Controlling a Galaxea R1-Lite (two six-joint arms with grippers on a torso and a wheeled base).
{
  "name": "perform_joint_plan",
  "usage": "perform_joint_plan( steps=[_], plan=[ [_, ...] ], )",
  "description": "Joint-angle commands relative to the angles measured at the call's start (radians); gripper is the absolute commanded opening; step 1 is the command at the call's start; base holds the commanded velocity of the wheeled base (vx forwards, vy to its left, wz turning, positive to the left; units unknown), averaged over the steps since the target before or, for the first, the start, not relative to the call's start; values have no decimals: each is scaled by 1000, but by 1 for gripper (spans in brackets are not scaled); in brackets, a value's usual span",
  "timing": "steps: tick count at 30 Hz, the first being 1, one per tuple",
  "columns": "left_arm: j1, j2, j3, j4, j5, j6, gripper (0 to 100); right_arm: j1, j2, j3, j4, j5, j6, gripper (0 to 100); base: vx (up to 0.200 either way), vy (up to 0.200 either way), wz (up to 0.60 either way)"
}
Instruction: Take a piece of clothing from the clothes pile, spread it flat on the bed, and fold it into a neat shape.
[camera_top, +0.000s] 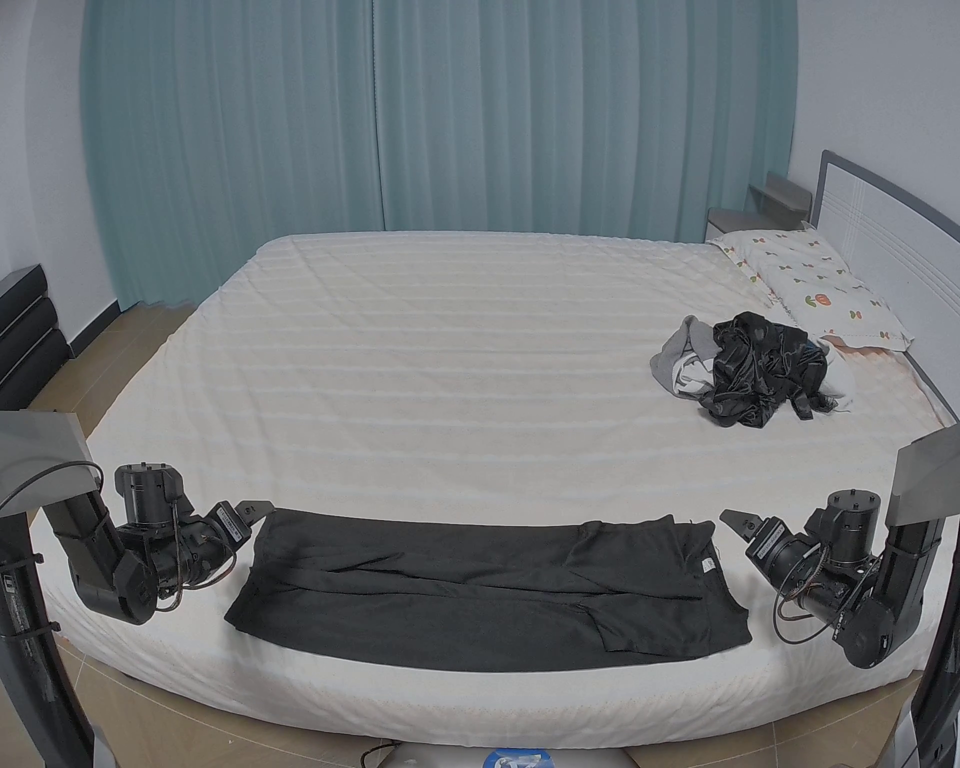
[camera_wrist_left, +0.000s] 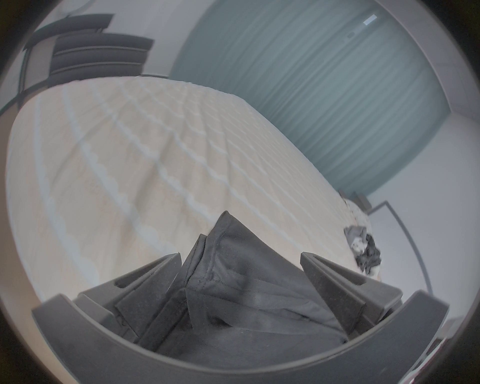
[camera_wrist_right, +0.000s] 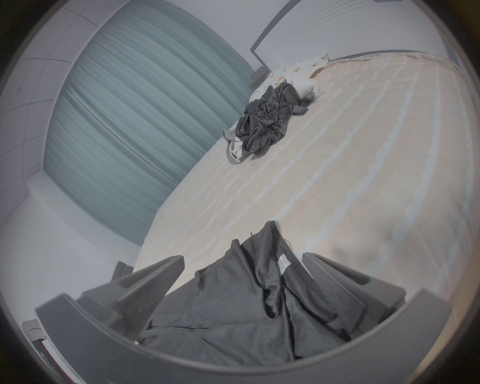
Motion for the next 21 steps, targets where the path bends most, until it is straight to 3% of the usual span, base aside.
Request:
perform_joint_plan(
  steps=[1,9,15,21],
  plan=[
    [13,44,-74,63,-46,140,100,3,51,1,-9,0,-1,100,0,0,0],
    [7,84,-242,302,-126,218,100,5,99,-10,-9,0,-1,100,0,0,0],
    [7,116,-238,320,-129,345,100,19,113,-12,-9,2,-1,100,0,0,0],
    [8,113,-218,317,-118,396,100,48,117,-7,-9,-1,-1,100,0,0,0]
  ],
)
